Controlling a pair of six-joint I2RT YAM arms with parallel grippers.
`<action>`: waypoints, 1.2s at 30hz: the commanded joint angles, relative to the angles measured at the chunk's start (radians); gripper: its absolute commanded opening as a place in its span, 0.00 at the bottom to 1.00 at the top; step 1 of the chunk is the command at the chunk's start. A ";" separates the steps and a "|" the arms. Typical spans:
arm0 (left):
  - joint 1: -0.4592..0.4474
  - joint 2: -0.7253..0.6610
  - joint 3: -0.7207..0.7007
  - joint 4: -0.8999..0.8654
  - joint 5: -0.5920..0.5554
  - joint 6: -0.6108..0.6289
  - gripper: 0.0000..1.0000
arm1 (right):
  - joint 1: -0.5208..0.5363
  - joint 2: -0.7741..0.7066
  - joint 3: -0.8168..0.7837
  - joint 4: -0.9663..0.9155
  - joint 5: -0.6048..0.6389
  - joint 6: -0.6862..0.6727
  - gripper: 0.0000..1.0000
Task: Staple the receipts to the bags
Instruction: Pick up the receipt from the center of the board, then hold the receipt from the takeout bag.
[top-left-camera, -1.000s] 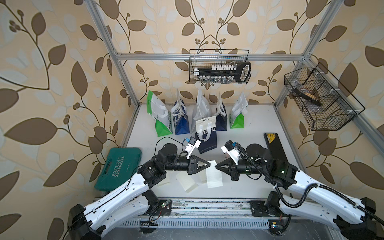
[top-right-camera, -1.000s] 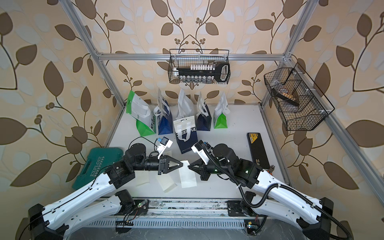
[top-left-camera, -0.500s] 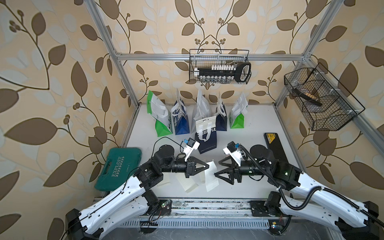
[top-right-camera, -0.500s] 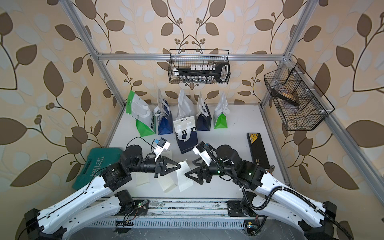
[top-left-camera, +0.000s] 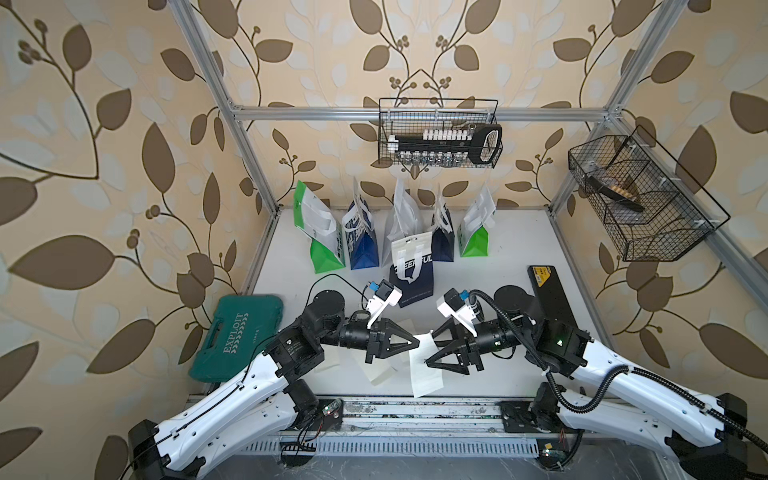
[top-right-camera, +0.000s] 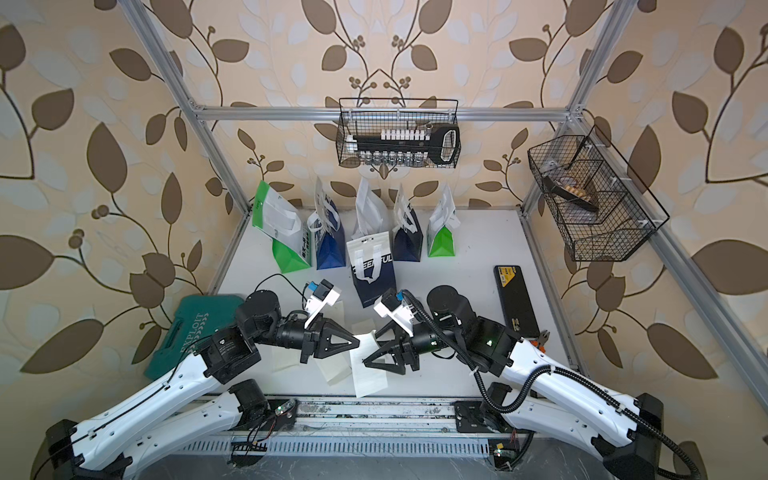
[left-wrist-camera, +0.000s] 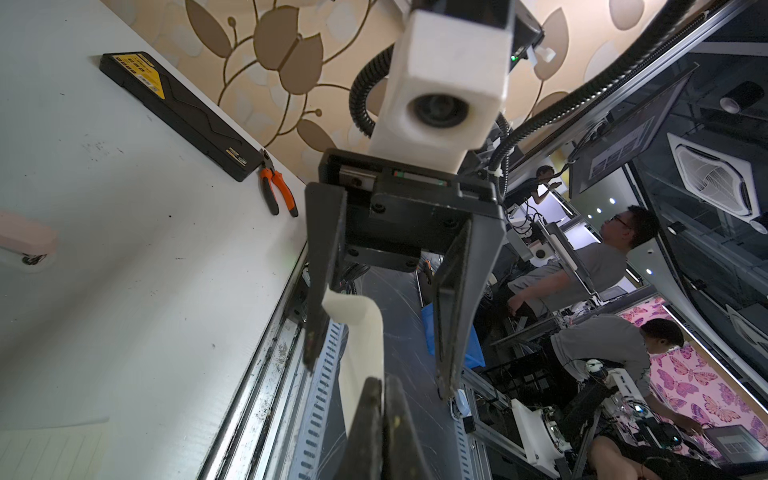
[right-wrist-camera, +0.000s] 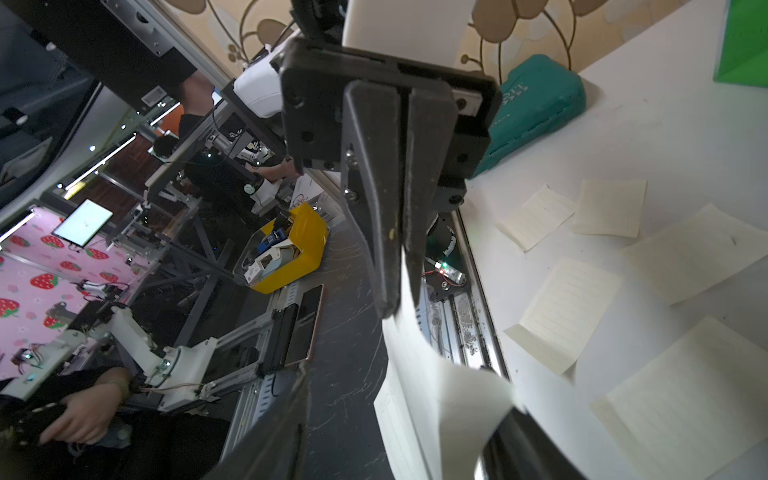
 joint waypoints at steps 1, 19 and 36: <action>-0.007 -0.015 0.047 -0.022 -0.009 0.043 0.00 | -0.003 -0.027 0.019 0.042 -0.026 0.000 0.47; -0.008 -0.032 0.049 -0.054 -0.054 0.043 0.00 | -0.004 -0.042 0.034 -0.040 0.129 -0.022 0.14; 0.092 0.153 0.510 -0.429 -0.553 0.306 0.96 | -0.335 0.091 0.172 -0.273 0.016 -0.298 0.00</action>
